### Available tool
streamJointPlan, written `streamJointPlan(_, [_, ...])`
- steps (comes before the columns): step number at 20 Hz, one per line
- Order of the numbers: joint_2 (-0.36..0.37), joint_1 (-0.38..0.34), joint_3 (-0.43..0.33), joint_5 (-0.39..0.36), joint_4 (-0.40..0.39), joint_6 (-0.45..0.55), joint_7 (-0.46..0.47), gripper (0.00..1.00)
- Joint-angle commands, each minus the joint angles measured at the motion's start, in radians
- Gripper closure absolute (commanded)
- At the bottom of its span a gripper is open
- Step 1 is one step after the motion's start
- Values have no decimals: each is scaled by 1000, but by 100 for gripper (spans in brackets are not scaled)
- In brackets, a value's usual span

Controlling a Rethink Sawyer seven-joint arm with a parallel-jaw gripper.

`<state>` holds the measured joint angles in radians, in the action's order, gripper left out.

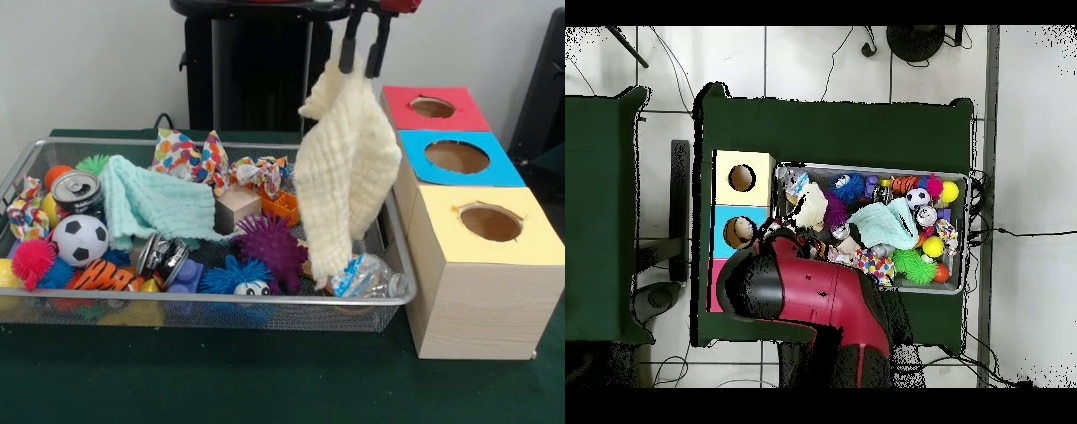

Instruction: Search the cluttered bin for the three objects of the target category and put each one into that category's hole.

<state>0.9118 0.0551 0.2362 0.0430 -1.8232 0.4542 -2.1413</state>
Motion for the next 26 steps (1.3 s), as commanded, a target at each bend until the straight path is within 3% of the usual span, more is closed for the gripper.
streamJointPlan(1, [-47,-6,-96,30,41,-49,-122,0])
streamJointPlan(7, [-45,-17,-113,49,24,-63,-120,0])
streamJointPlan(15, [-50,-20,-107,21,-24,-127,-107,0])
streamJointPlan(26, [-116,-101,-138,-84,-153,-370,-75,0])
